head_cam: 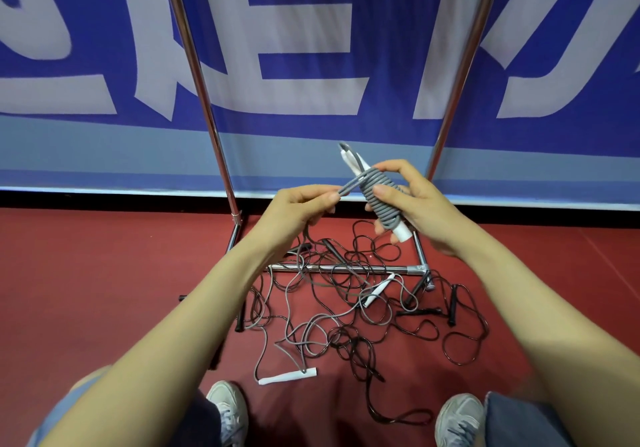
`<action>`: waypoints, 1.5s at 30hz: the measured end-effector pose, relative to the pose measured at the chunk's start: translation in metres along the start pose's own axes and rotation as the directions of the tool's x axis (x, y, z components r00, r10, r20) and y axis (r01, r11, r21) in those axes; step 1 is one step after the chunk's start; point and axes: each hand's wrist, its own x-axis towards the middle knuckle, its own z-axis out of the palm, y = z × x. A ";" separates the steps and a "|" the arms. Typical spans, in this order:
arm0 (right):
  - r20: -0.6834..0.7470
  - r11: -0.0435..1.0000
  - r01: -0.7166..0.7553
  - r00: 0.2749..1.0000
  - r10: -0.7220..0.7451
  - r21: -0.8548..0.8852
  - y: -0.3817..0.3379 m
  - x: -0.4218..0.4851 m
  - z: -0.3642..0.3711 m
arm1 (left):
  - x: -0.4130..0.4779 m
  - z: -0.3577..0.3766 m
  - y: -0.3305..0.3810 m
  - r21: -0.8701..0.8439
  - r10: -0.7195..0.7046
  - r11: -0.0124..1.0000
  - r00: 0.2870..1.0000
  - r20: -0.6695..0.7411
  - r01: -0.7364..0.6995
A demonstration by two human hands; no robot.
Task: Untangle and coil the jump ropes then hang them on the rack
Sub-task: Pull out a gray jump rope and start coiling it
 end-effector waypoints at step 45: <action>-0.017 0.922 0.038 0.999 -0.048 -0.386 0.014 0.003 -0.016 | -0.001 0.006 0.004 -0.176 -0.328 0.924 0.941 0.086 0.339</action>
